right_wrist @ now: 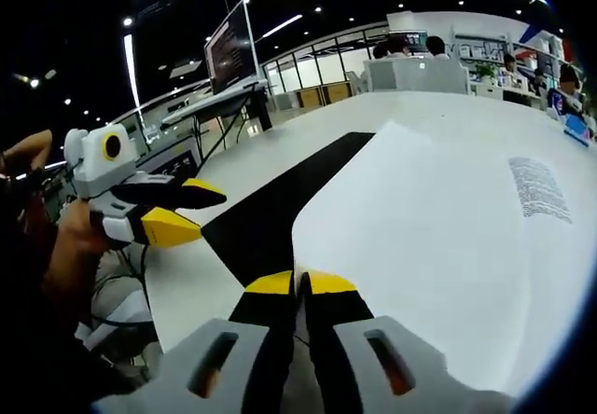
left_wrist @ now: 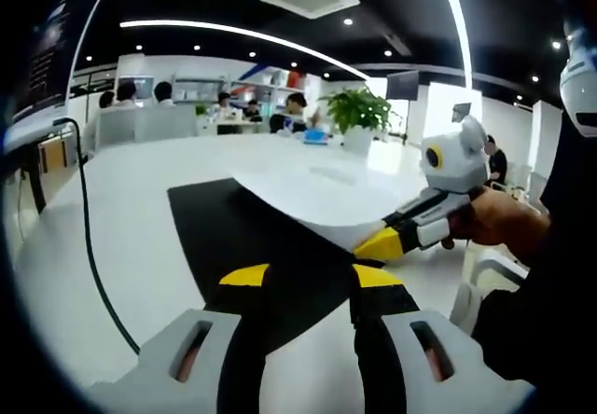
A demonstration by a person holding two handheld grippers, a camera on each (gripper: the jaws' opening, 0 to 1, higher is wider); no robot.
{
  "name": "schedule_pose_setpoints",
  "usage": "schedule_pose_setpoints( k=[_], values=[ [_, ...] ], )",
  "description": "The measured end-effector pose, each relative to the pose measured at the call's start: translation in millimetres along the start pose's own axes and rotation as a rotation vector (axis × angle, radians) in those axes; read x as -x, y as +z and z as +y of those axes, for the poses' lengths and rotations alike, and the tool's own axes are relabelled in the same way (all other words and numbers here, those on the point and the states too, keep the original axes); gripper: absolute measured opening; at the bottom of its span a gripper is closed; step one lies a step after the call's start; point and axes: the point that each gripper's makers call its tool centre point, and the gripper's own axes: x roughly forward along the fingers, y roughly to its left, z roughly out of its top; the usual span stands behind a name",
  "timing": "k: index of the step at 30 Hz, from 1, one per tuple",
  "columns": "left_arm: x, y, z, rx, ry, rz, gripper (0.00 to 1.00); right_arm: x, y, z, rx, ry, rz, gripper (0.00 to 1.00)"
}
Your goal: Flip through the bound document one page at a time
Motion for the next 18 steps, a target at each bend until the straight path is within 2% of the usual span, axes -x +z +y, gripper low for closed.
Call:
schedule_pose_setpoints(
  k=[8,12,14,17,18],
  values=[
    [0,-2.3,1.7,-0.002,0.014,0.017,0.35,0,-0.6,6,-0.011,0.027,0.016,0.12],
    [2,6.6,-1.2,0.012,0.007,-0.013,0.34,0,-0.8,9,-0.019,0.038,0.011,0.14],
    [4,16.4,0.7,0.018,0.029,-0.053,0.31,0,-0.7,9,-0.021,0.041,0.008,0.14],
    [6,29.1,0.4,0.070,0.009,-0.108,0.31,1,-0.9,11,-0.022,0.046,0.002,0.16],
    [6,30.0,1.5,0.072,0.008,-0.109,0.31,1,-1.0,11,-0.021,0.047,0.000,0.16]
  ],
)
